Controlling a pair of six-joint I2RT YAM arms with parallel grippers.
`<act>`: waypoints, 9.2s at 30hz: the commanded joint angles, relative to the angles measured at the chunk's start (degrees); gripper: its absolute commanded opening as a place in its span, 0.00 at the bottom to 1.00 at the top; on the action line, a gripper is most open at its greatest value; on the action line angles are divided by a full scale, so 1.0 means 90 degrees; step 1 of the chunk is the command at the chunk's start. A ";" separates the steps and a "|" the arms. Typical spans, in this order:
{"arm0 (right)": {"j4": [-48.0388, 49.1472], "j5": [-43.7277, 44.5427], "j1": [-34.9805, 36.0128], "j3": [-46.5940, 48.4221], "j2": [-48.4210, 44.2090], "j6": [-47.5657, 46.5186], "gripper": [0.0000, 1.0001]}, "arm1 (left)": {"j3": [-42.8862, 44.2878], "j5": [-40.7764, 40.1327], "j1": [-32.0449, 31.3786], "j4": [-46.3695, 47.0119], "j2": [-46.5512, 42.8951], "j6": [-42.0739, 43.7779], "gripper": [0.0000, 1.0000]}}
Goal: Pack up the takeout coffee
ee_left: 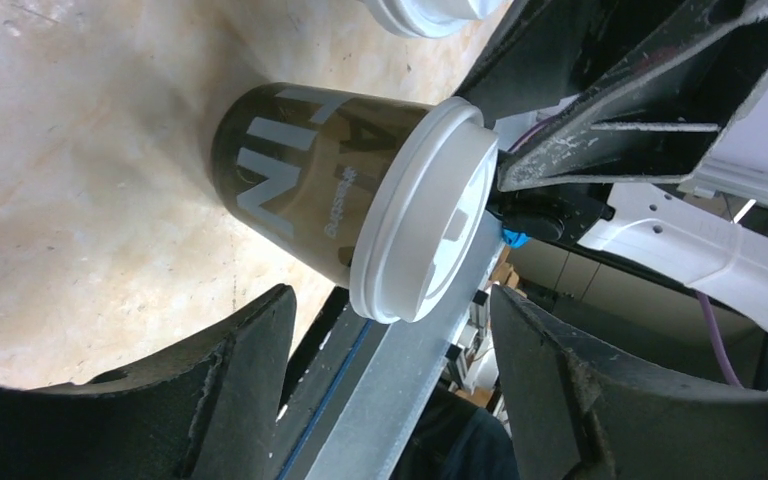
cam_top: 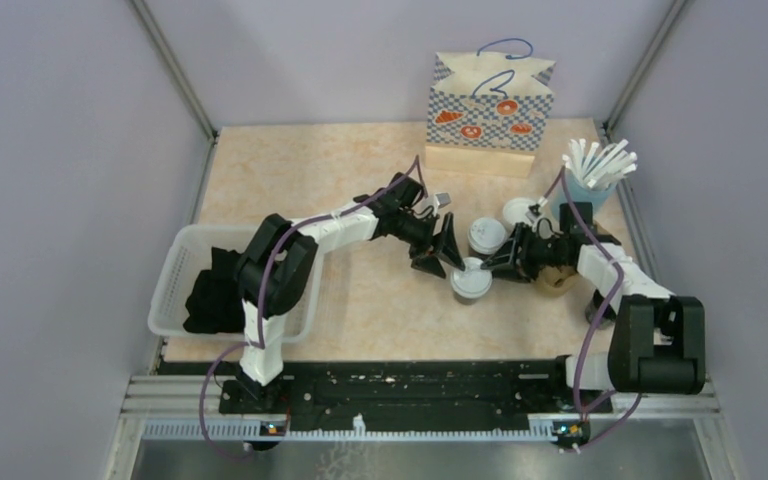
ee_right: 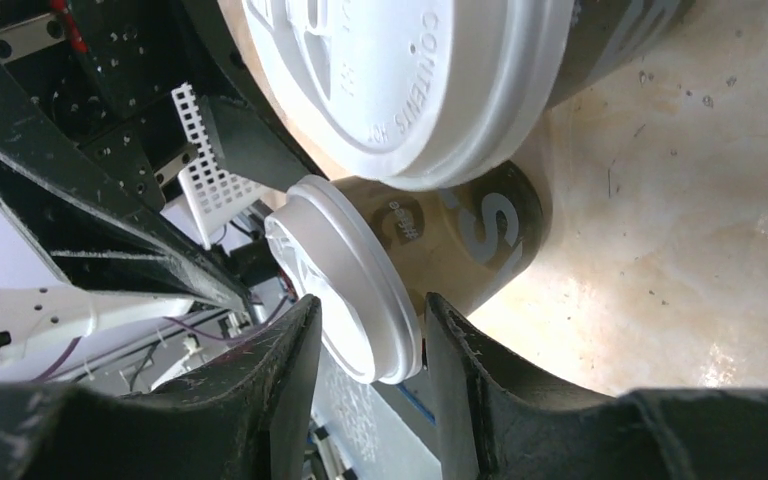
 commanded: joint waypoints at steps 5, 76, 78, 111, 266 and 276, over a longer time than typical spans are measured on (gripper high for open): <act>0.0781 -0.0010 0.0634 0.0533 0.0629 0.0188 0.42 | -0.0266 0.0131 -0.0242 0.0257 -0.0365 -0.0110 0.70; 0.0343 -0.0035 0.0374 -0.0344 -0.0473 0.0066 0.54 | -0.0328 -0.0606 0.0100 -0.0767 -0.0104 0.0845 0.64; 0.0336 -0.0265 0.0518 -0.0393 -0.0661 0.0246 0.59 | -0.0272 -0.0555 0.0100 -0.0761 -0.0165 0.0777 0.65; 0.0682 0.0085 0.0790 -0.0455 -0.0572 0.0530 0.66 | 0.0780 -0.0374 0.0179 -0.1231 0.0015 0.0884 0.89; -0.3053 0.6726 0.1081 0.4226 -0.0650 0.0378 0.83 | 0.1011 -0.4197 -0.0203 -0.3119 -0.3066 0.2560 0.98; -0.3173 0.6547 0.0781 0.2906 0.0061 0.2584 0.47 | 0.0952 -0.4032 -0.0188 -0.3173 -0.3048 0.2632 0.98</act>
